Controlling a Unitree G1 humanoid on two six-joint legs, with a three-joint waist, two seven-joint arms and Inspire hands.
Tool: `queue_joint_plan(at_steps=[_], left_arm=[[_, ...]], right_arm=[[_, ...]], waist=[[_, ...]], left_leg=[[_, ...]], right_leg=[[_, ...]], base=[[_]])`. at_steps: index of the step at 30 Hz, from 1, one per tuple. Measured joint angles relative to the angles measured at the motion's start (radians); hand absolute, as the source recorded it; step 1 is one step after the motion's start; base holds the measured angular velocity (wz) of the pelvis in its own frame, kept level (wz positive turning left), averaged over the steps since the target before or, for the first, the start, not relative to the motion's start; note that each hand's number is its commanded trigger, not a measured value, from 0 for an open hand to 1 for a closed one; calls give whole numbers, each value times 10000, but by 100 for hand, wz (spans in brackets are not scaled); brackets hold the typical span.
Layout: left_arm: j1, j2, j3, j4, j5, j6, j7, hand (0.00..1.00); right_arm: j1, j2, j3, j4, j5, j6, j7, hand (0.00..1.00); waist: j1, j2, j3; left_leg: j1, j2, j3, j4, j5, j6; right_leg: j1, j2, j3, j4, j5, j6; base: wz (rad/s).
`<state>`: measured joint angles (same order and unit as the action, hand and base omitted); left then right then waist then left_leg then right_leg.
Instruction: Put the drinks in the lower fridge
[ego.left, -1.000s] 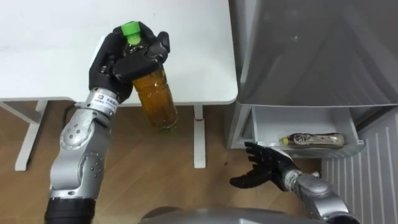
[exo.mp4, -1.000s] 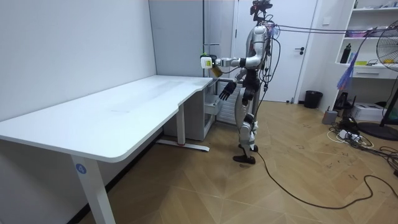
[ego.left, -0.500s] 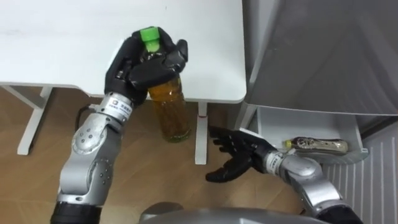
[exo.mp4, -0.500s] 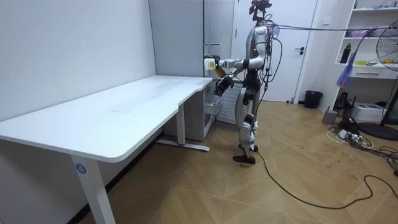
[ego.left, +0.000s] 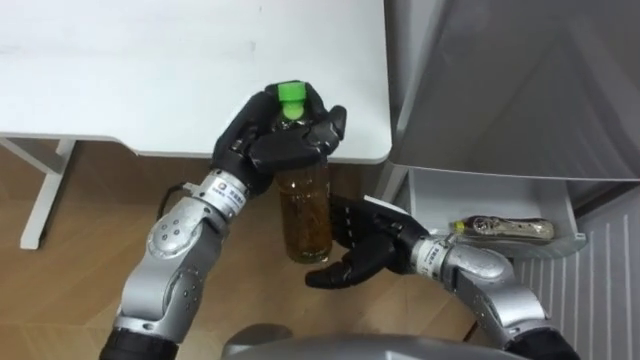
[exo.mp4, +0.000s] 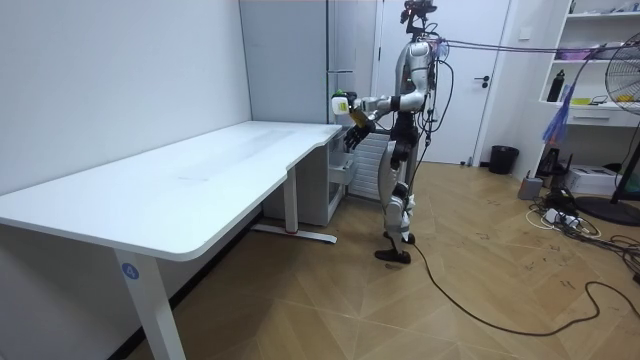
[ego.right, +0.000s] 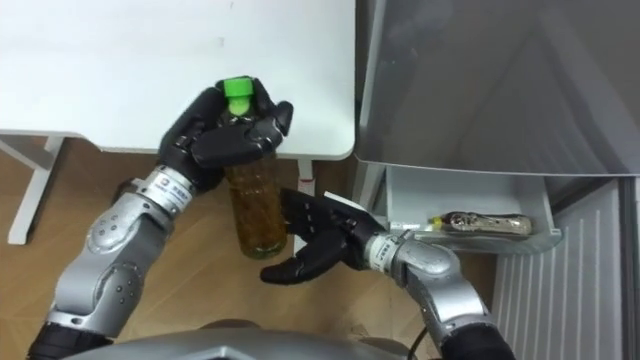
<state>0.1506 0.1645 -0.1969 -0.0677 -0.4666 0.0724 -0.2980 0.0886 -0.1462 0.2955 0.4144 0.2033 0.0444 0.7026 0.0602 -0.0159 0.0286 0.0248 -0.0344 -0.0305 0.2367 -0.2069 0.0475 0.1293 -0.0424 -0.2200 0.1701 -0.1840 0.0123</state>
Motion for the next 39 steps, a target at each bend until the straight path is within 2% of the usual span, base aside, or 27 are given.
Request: queue_joint_plan(at_steps=[7, 15, 17, 22, 29, 34, 36, 39], left_arm=[[-4, -136, -83, 8, 432, -1, -464, 100], [-3, -103, -511, 76, 1271, -1, -697, 100], [-3, -10, -788, 224, 1294, -2, -692, 100], [-4, 184, -1336, 302, 1550, -2, -749, 100], [-6, 198, -1428, 299, 1558, -9, -858, 100], [-7, 267, -1432, 299, 1566, -22, -820, 100], [-10, 301, -1436, 285, 1605, -141, -767, 100], [-11, 302, -1602, 210, 2330, -456, -727, 100]], right_arm=[[-4, 33, 81, -9, 334, 0, 288, 0], [-6, 26, 293, -14, 420, 0, 776, 0], [-6, -39, 495, -22, 735, 0, 900, 0], [-116, -40, 794, -37, 1221, 0, 1098, 0], [-117, -209, 1084, -37, 1907, 3, 1067, 0], [-117, -214, 1171, -35, 2097, 10, 935, 0], [-117, -213, 1242, -35, 2453, 11, 868, 0], [-111, -268, 1347, -34, 2718, 15, 738, 0]], waist=[[-15, 22, -19], [-46, 121, -75], [-128, 186, -118], [-303, 239, -111], [-300, 163, -77], [-288, 66, -100], [-272, 12, -90], [-264, -47, -95]], left_leg=[[-112, 1, -5, 80, -1, 1], [-132, -3, 11, 202, -4, 0], [-138, -10, 8, 196, -4, 1], [-170, -7, 4, 219, -2, -2], [-190, 3, 56, 226, 5, -8], [-225, 18, 137, 205, 5, -8], [-216, 19, 138, 205, 6, -8], [-191, 12, 138, 216, 5, -7]], right_leg=[[-109, -1, 19, 5, 0, 0], [-107, 7, 270, 11, 0, 0], [-76, 4, 271, 21, 0, 0], [-82, 14, 307, 60, 1, -1], [-161, 46, 516, 151, 0, 0], [-237, 49, 518, 165, 0, -1], [-235, 48, 513, 164, 1, -2], [-225, 31, 438, 172, 2, -2]], base=[[0], [0], [0], [1], [0], [-3], [0], [0]])
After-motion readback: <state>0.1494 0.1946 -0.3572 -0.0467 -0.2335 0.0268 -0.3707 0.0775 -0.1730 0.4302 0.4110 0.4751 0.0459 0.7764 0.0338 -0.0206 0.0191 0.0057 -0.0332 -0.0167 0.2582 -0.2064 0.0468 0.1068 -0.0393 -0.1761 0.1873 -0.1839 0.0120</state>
